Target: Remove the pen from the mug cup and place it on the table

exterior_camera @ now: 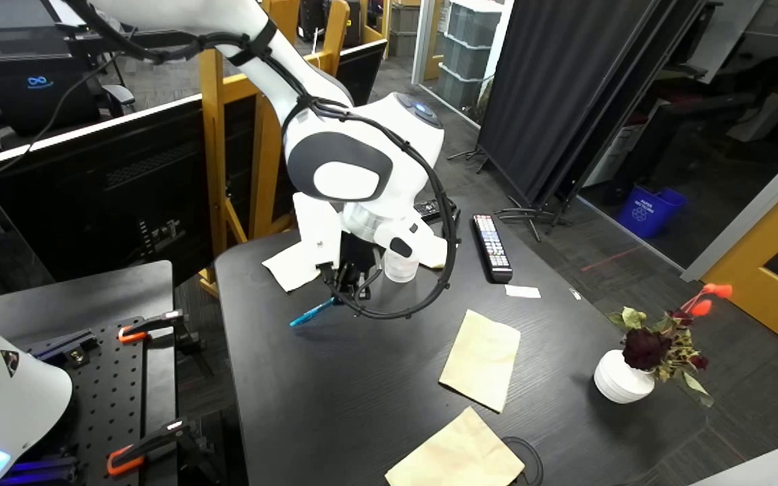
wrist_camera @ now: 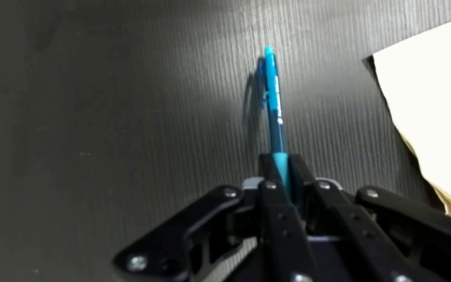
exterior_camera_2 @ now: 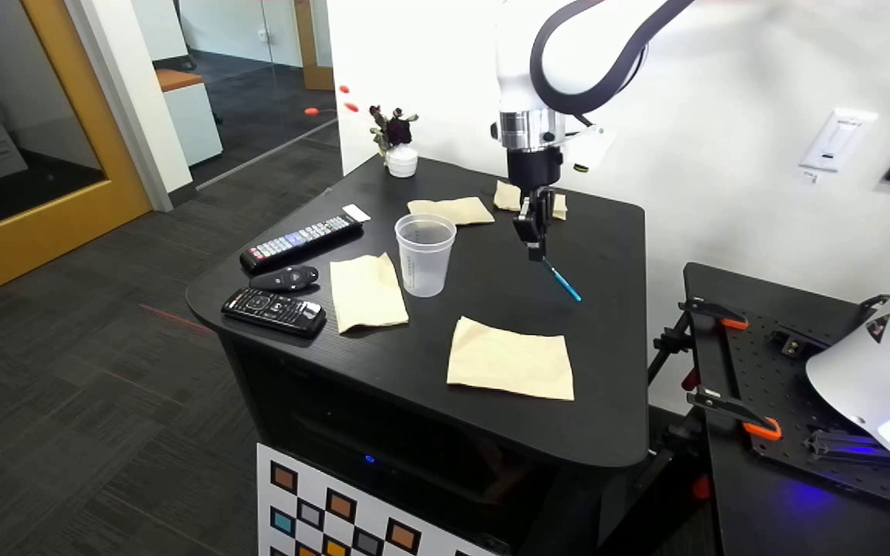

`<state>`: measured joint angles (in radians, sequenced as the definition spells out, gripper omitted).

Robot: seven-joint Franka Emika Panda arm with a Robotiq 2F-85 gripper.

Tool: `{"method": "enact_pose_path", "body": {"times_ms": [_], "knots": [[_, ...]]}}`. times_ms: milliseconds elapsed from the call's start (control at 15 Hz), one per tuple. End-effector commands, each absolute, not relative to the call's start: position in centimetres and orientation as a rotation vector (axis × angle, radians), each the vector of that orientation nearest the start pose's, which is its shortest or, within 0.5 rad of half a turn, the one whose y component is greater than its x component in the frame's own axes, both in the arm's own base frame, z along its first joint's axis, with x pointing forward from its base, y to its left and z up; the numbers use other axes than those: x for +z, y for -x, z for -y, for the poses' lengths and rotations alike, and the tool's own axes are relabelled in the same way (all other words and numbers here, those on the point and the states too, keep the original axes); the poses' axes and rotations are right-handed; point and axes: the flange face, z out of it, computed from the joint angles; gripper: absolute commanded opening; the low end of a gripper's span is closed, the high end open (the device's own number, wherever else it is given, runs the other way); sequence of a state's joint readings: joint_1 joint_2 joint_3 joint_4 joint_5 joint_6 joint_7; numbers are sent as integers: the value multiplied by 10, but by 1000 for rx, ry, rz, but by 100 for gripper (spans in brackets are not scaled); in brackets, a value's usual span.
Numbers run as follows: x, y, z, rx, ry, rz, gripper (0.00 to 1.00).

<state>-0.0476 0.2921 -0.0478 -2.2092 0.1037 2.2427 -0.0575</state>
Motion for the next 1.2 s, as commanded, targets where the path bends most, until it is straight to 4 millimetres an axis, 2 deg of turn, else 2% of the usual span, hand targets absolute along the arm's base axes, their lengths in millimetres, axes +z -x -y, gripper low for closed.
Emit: {"method": "enact_pose_path", "body": {"times_ms": [0, 333, 533, 1133], "knots": [[228, -529, 49, 464, 3003, -155, 39], [231, -532, 52, 483, 2995, -166, 76], [228, -528, 53, 478, 2995, -168, 98], [223, -527, 52, 473, 3015, -179, 100]]}}
